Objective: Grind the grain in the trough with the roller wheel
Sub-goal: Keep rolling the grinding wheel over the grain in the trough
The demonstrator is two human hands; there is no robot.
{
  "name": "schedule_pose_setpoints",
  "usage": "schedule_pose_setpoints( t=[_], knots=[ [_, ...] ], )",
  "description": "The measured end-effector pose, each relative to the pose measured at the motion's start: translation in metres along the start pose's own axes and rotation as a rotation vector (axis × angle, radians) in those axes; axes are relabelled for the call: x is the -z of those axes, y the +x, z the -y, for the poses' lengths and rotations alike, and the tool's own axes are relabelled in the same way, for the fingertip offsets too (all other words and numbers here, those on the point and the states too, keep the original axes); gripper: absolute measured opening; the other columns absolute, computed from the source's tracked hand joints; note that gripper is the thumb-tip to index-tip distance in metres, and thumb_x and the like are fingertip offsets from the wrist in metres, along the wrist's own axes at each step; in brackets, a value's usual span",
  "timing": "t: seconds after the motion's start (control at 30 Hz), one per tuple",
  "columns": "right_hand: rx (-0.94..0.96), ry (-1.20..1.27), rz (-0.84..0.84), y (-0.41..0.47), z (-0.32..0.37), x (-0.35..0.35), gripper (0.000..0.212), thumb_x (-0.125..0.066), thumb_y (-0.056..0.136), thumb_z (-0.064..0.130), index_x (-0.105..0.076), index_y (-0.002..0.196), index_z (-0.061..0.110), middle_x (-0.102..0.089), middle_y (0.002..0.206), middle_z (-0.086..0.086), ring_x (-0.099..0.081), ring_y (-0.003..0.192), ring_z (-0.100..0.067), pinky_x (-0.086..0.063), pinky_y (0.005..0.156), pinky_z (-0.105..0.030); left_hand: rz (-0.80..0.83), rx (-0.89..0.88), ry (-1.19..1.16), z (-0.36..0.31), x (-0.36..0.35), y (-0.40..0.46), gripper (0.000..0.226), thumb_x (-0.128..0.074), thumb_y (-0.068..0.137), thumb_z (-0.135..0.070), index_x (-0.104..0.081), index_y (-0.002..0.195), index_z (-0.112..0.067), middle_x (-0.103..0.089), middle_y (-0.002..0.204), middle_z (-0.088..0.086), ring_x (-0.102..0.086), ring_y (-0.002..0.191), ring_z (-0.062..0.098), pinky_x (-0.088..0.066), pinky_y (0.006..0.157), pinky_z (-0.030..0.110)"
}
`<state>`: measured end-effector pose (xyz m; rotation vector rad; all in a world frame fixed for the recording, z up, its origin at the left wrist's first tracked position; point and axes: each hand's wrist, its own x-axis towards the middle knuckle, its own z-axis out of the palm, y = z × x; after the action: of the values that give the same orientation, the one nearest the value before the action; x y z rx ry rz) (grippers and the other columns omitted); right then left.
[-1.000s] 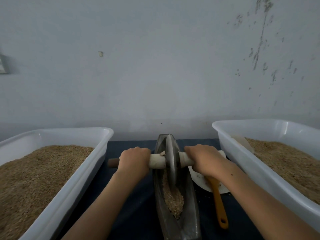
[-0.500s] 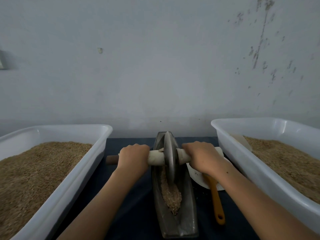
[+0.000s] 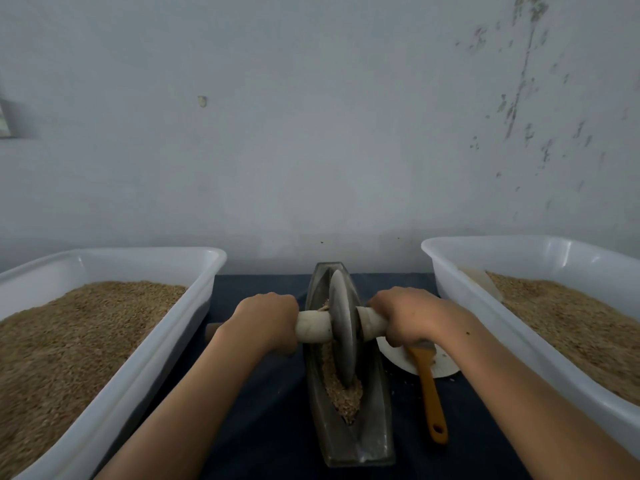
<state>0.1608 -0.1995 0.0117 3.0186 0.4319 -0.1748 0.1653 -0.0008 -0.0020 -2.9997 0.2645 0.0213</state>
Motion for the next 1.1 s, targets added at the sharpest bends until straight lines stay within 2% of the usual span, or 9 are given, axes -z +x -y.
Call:
schedule_pose_setpoints(
  t=[0.2,0.3,0.5,0.6,0.67,0.8,0.93,1.03,1.1],
  knots=[
    [-0.040,-0.041,-0.292,0.008,0.004,-0.013,0.026,-0.053,0.089,0.007,-0.049,0.112,0.018,-0.061,0.107,-0.004,-0.059,0.097,-0.024,-0.037,0.073,-0.030,-0.302,0.061,0.025,-0.006,-0.012,0.004,0.020,-0.056,0.089,-0.022,-0.055,0.109,-0.019,-0.061,0.101,0.001,-0.058,0.090,0.018,-0.038,0.071,0.028],
    [-0.020,-0.057,-0.373,0.008,0.004,-0.017,0.023,-0.051,0.091,0.010,-0.045,0.111,0.018,-0.061,0.104,-0.004,-0.058,0.095,-0.023,-0.032,0.071,-0.029,-0.348,0.065,0.017,-0.006,-0.016,0.006,0.017,-0.055,0.090,-0.023,-0.054,0.107,-0.019,-0.061,0.099,0.000,-0.058,0.089,0.017,-0.039,0.070,0.027],
    [0.010,-0.032,-0.096,0.001,0.001,-0.001,0.031,-0.058,0.085,0.008,-0.054,0.114,0.018,-0.060,0.105,-0.005,-0.059,0.092,-0.022,-0.039,0.068,-0.029,-0.055,0.006,-0.003,0.001,-0.002,0.008,0.036,-0.069,0.079,-0.027,-0.055,0.111,-0.017,-0.056,0.090,-0.002,-0.054,0.082,0.016,-0.041,0.070,0.028],
    [0.021,-0.023,0.029,-0.002,0.001,0.003,0.024,-0.060,0.083,0.008,-0.053,0.105,0.017,-0.054,0.086,-0.001,-0.053,0.072,-0.015,-0.036,0.055,-0.024,0.134,-0.016,-0.082,0.006,0.001,0.007,0.041,-0.072,0.075,-0.025,-0.056,0.112,-0.016,-0.057,0.084,-0.004,-0.056,0.078,0.014,-0.043,0.069,0.028],
    [0.020,-0.030,0.019,-0.001,0.001,0.002,0.022,-0.060,0.083,0.008,-0.053,0.103,0.016,-0.051,0.081,0.001,-0.050,0.068,-0.013,-0.034,0.053,-0.023,0.149,-0.003,-0.077,0.006,-0.001,0.006,0.042,-0.073,0.075,-0.024,-0.056,0.113,-0.016,-0.056,0.082,-0.004,-0.056,0.077,0.014,-0.043,0.069,0.028],
    [-0.001,-0.032,-0.131,0.007,0.001,-0.006,0.032,-0.057,0.085,0.008,-0.057,0.115,0.019,-0.060,0.100,-0.002,-0.057,0.085,-0.021,-0.036,0.063,-0.027,-0.115,0.056,0.032,-0.003,-0.006,0.007,0.032,-0.064,0.082,-0.025,-0.055,0.111,-0.017,-0.058,0.094,-0.001,-0.054,0.083,0.017,-0.039,0.070,0.029],
    [-0.002,-0.030,-0.371,0.014,-0.001,-0.019,0.023,-0.052,0.088,0.008,-0.047,0.105,0.023,-0.062,0.102,-0.002,-0.059,0.090,-0.024,-0.032,0.068,-0.031,-0.376,0.055,0.006,-0.005,-0.017,0.009,0.020,-0.057,0.089,-0.026,-0.052,0.108,-0.022,-0.061,0.098,-0.002,-0.058,0.088,0.017,-0.039,0.069,0.028],
    [0.008,-0.038,-0.424,0.015,-0.001,-0.022,0.020,-0.051,0.089,0.010,-0.042,0.101,0.023,-0.062,0.099,-0.002,-0.055,0.083,-0.022,-0.031,0.067,-0.031,-0.431,0.036,-0.005,-0.004,-0.020,0.008,0.020,-0.057,0.089,-0.028,-0.050,0.107,-0.022,-0.061,0.097,-0.003,-0.058,0.087,0.016,-0.039,0.069,0.027],
    [-0.003,-0.062,-0.344,0.014,-0.001,-0.018,0.023,-0.053,0.088,0.008,-0.045,0.106,0.021,-0.061,0.100,-0.003,-0.057,0.087,-0.023,-0.034,0.068,-0.031,-0.372,0.020,0.012,-0.002,-0.018,0.010,0.024,-0.058,0.088,-0.027,-0.052,0.110,-0.021,-0.062,0.102,0.000,-0.059,0.093,0.019,-0.042,0.075,0.030]
  ],
)
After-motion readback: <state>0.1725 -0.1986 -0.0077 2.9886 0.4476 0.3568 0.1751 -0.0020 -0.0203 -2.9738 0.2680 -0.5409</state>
